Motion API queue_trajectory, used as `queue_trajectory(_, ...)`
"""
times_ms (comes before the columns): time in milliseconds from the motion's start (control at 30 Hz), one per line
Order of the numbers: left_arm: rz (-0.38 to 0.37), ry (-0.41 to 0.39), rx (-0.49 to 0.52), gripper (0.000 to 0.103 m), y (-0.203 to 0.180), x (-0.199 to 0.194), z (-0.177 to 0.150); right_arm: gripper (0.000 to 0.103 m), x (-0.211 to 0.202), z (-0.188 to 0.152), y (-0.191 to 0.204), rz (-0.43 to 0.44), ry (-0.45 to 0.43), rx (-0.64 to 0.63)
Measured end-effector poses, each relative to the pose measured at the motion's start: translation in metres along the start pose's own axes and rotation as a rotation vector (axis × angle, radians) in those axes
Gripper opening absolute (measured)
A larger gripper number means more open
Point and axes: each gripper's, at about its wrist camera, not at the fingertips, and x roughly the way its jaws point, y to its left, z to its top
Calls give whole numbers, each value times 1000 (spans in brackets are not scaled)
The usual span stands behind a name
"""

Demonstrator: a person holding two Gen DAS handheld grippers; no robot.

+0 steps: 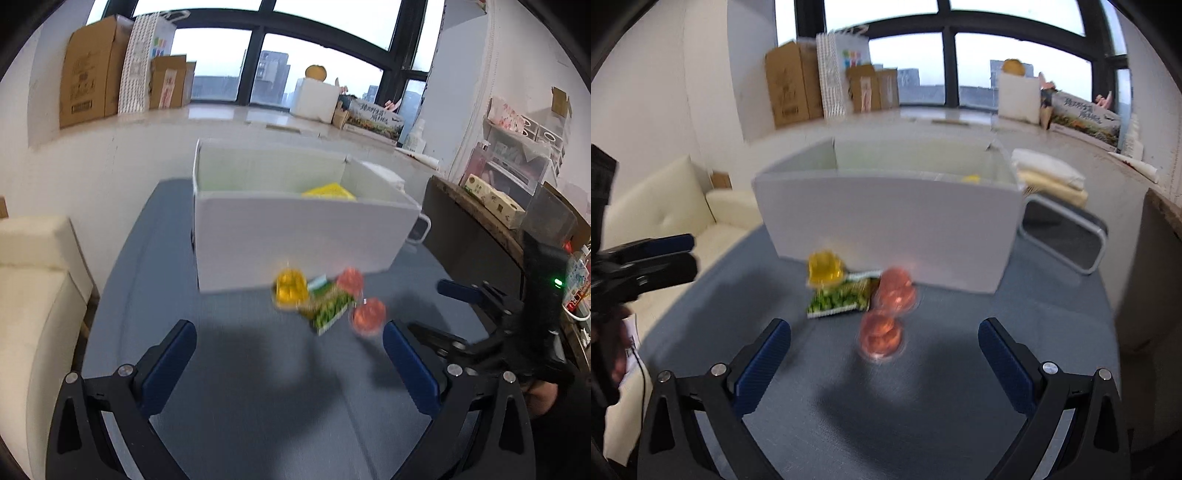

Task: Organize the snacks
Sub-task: 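Grasp a red jelly cup with the right gripper while the left grasps a yellow jelly cup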

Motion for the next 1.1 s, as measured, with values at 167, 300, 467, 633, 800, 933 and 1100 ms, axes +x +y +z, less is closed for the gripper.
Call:
queue_trajectory(167, 5, 25, -33, 103, 6, 0, -15, 103, 25, -2, 4, -8, 48, -5)
queue_trajectory(300, 11, 31, -64, 103, 14, 0, -19, 100, 45, -1, 2, -4, 89, 19)
queue_trajectory(467, 12, 27, -77, 103, 18, 2, -21, 39, 64, -1, -2, -27, 148, 35)
queue_trajectory(633, 6, 45, -82, 103, 17, 11, -21, 36, 56, -3, -1, -4, 126, 26)
queue_trajectory(800, 18, 46, -79, 103, 10, 25, -8, 36, 41, -9, -2, 9, 105, 31)
queue_trajectory(933, 40, 44, -75, 103, 0, 47, 11, 36, 26, -11, -5, 17, 91, 53)
queue_trajectory(1100, 74, 80, -129, 103, -7, 84, 25, 36, -3, -18, -7, 11, 46, 78)
